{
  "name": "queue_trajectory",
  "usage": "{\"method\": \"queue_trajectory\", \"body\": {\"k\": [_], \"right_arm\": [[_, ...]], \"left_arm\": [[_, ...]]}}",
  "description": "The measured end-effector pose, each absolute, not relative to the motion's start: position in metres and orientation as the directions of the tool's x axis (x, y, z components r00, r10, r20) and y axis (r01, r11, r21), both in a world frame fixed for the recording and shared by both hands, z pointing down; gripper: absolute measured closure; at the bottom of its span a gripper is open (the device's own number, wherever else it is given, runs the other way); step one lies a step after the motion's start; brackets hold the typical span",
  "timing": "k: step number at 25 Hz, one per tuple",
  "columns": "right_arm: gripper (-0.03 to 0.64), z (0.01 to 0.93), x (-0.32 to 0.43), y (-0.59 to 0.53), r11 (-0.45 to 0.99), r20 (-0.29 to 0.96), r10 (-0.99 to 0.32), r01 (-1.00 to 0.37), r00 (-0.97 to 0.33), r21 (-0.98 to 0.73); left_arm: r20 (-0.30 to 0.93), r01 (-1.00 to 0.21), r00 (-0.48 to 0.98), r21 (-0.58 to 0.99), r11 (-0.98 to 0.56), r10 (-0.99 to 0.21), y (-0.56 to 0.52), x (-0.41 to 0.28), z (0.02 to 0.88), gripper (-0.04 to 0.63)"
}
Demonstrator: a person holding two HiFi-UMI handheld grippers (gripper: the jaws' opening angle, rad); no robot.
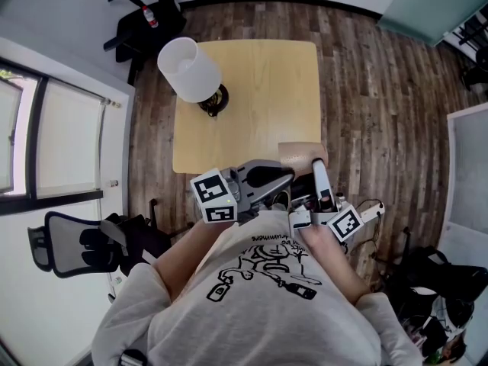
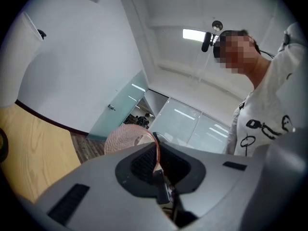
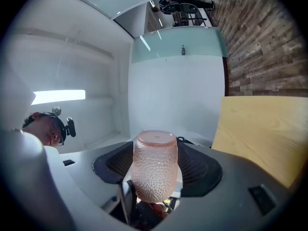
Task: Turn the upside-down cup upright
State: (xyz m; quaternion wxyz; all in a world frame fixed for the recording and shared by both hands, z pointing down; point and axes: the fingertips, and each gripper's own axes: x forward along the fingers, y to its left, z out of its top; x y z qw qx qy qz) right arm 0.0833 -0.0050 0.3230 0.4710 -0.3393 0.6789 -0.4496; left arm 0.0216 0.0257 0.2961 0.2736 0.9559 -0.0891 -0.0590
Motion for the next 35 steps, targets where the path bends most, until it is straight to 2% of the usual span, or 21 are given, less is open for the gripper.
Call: {"method": "queue_trajectory", "body": {"k": [4,9,12,14,16,18,22,26,35], "right_arm": [[0.314,0.321,0.088,-0.002,0.385,-0.322,-0.879,-0.124,-0.351,-0.915],[0.314,0.314,0.099,0.001,0.419,-0.21,-0.875,-0.467,-0.436,-0.778],[0.314,0.308,0.086,0.006,0.519,-0.057,-0.828,-0.722,-0.558,-0.459],[0.314,0.303,0.068,0.011,0.597,0.06,-0.789,-0.786,-0.612,-0.163],[0.314,0.302,0.052,0.015,0.643,0.175,-0.763,-0.759,-0.623,0.104],[0.313,0.312,0.044,0.017,0.653,0.315,-0.756,-0.687,-0.574,0.318],[0.282,0.328,0.032,0.012,0.61,0.407,-0.791,-0.531,-0.457,0.589],[0.273,0.342,0.025,0.009,0.61,0.469,-0.787,-0.397,-0.4,0.685],[0.27,0.353,0.021,0.001,0.606,0.497,-0.785,-0.298,-0.37,0.737]], "left_arm": [[-0.058,-0.116,0.984,0.521,-0.846,-0.171,0.032,0.023,0.296,0.575],[-0.066,-0.128,0.979,0.528,-0.84,-0.191,0.025,0.01,0.299,0.575],[-0.06,-0.147,0.976,0.527,-0.837,-0.209,0.018,0.002,0.301,0.575],[-0.051,-0.157,0.975,0.524,-0.837,-0.215,0.015,-0.003,0.304,0.575],[-0.041,-0.164,0.975,0.519,-0.839,-0.216,0.014,-0.006,0.306,0.575],[-0.031,-0.169,0.976,0.514,-0.841,-0.215,0.013,-0.007,0.308,0.575],[-0.003,-0.176,0.979,0.494,-0.852,-0.204,0.013,-0.006,0.31,0.575],[0.015,-0.167,0.983,0.48,-0.861,-0.182,0.018,0.0,0.308,0.575],[0.037,-0.142,0.989,0.478,-0.867,-0.141,0.027,0.005,0.311,0.575]]}}
